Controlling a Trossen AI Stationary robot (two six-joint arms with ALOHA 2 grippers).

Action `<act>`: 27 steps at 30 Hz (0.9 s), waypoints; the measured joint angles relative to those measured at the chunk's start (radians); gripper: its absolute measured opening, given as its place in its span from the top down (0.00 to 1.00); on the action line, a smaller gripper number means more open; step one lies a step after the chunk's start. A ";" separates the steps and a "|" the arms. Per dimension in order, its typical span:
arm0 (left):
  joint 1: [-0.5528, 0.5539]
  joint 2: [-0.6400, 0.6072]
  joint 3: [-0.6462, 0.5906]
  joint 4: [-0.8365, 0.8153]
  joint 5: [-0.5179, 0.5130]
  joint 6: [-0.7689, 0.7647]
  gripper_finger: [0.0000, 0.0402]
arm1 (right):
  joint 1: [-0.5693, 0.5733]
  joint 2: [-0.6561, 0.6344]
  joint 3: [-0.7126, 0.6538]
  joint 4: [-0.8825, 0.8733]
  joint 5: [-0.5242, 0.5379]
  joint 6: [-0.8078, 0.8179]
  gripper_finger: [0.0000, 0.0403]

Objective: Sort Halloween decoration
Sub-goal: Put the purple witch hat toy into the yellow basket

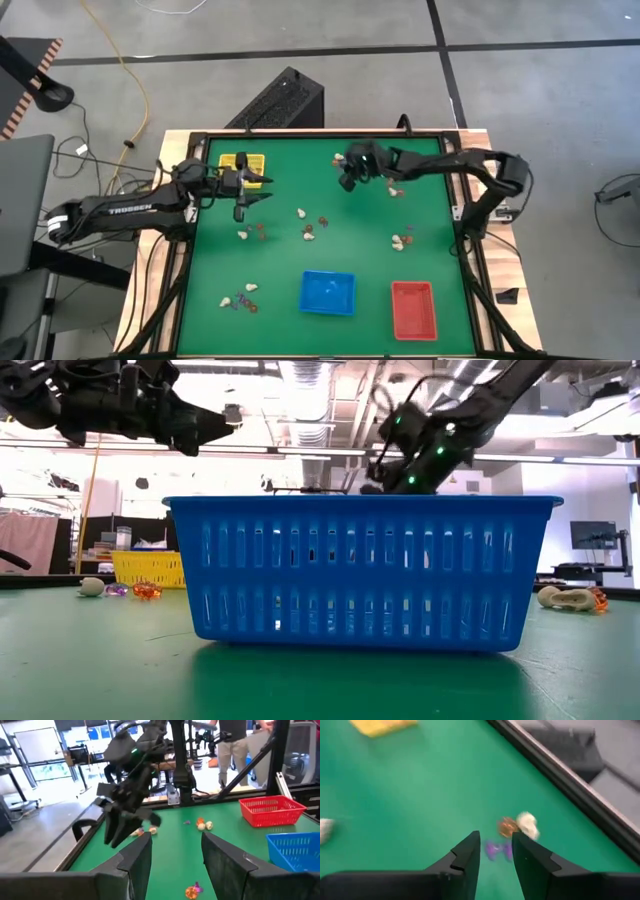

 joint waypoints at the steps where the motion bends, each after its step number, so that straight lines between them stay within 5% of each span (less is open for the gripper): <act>1: 0.000 0.000 0.001 0.001 -0.001 0.000 0.60 | -0.018 0.027 0.023 -0.020 -0.015 0.012 0.62; 11: -0.001 0.024 0.001 -0.001 -0.003 0.001 0.60 | -0.146 0.234 0.183 -0.121 -0.076 0.060 0.56; 27: 0.000 0.029 0.001 -0.004 -0.004 0.023 0.60 | -0.148 0.265 0.200 -0.157 -0.095 0.057 0.68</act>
